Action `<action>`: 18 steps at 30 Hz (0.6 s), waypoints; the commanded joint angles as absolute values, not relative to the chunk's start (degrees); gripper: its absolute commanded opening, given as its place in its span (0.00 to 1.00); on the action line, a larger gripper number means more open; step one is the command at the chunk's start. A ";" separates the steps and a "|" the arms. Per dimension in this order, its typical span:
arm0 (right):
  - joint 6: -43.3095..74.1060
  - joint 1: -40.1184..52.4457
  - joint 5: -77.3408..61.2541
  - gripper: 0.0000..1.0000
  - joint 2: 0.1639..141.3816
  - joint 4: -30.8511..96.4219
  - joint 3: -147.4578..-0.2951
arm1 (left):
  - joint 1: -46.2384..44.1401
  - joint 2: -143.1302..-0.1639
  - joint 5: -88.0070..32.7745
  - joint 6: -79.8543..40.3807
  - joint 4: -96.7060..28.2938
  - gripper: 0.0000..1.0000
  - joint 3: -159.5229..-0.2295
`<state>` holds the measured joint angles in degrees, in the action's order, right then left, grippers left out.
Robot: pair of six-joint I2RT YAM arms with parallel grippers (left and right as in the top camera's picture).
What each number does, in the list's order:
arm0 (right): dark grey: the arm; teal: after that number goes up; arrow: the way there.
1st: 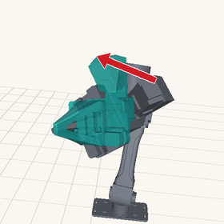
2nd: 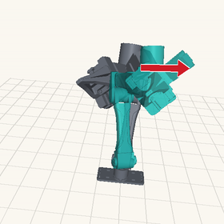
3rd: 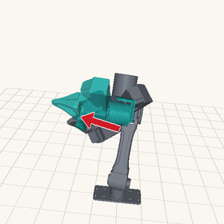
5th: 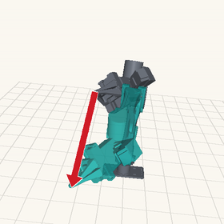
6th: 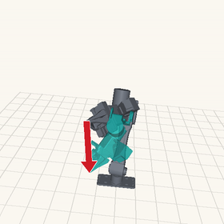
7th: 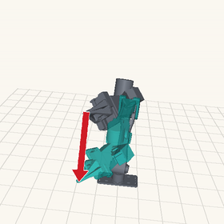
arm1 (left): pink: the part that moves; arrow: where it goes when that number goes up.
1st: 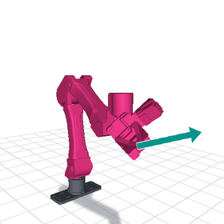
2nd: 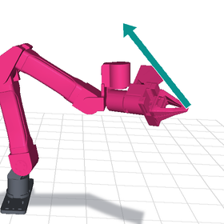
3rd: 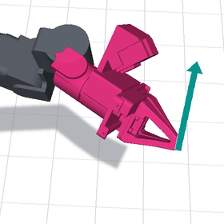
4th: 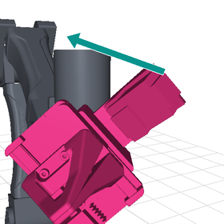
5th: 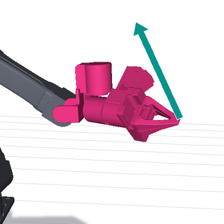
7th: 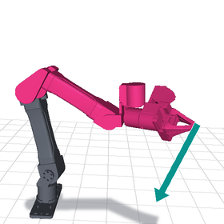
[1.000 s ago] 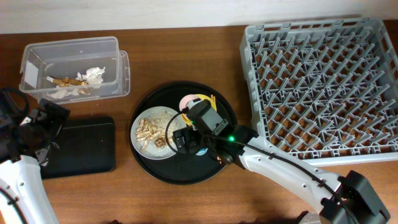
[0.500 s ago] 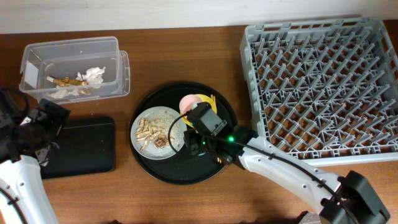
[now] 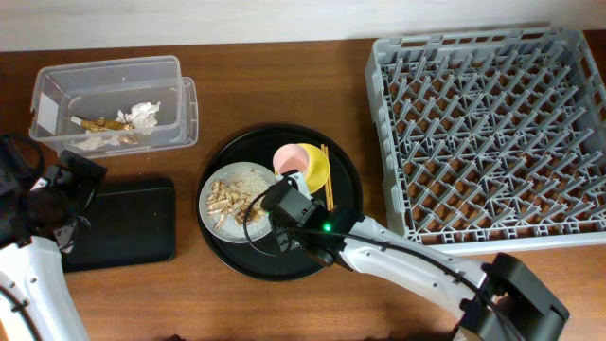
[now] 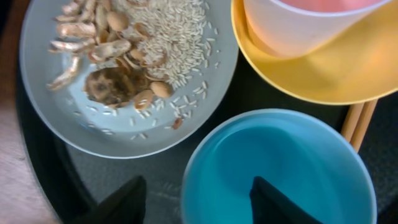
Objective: Sort waste into correct bins and load items into the dishwasher rack
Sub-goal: 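Reach right gripper to the blue cup on the round tray and grasp, then carry the blue cup with right gripper into the dish rack, release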
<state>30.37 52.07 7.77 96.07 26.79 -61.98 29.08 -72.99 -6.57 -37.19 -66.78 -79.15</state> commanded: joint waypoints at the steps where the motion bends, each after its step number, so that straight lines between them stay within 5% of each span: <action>1: 30.52 52.56 10.02 0.43 97.12 26.59 -63.13 | 29.41 -73.23 -6.15 -37.74 -66.87 0.99 -78.98; 11: 30.50 53.15 9.08 0.07 97.12 34.15 -71.50 | 29.41 -73.23 -6.15 -37.74 -66.87 0.99 -78.98; 18: 30.50 53.19 9.98 0.25 97.36 36.23 -71.46 | 29.41 -73.23 -6.15 -37.74 -66.87 0.99 -78.98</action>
